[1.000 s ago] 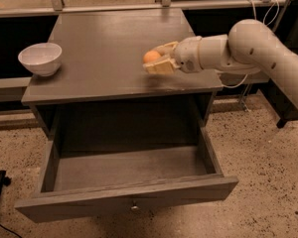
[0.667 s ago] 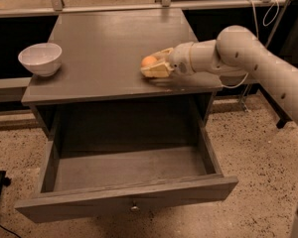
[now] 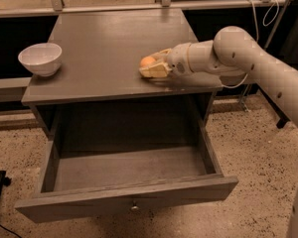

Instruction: Pick orange from top drawer and place on counter

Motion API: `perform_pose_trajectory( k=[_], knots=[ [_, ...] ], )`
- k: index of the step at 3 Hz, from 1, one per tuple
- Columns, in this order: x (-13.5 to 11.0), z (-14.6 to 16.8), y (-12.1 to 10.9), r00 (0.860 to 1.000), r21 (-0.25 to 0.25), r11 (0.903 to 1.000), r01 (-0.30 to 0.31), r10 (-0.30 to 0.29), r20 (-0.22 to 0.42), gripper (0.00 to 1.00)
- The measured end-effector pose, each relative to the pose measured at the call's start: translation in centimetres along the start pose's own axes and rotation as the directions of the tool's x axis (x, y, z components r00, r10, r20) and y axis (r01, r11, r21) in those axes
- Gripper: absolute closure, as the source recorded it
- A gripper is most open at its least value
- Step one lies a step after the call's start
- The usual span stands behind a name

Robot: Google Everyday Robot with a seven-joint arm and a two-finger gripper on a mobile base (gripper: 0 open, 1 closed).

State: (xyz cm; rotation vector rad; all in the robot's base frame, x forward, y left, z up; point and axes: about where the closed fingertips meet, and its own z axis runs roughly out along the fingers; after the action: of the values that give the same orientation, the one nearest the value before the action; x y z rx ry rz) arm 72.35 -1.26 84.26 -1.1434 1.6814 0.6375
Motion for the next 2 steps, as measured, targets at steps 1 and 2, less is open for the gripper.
perform_pose_trajectory(
  k=[1, 2],
  knots=[
    [0.0, 0.01, 0.0, 1.0, 0.0, 1.0, 0.0, 0.0, 0.0, 0.39],
    [0.0, 0.01, 0.0, 1.0, 0.0, 1.0, 0.0, 0.0, 0.0, 0.15]
  ],
)
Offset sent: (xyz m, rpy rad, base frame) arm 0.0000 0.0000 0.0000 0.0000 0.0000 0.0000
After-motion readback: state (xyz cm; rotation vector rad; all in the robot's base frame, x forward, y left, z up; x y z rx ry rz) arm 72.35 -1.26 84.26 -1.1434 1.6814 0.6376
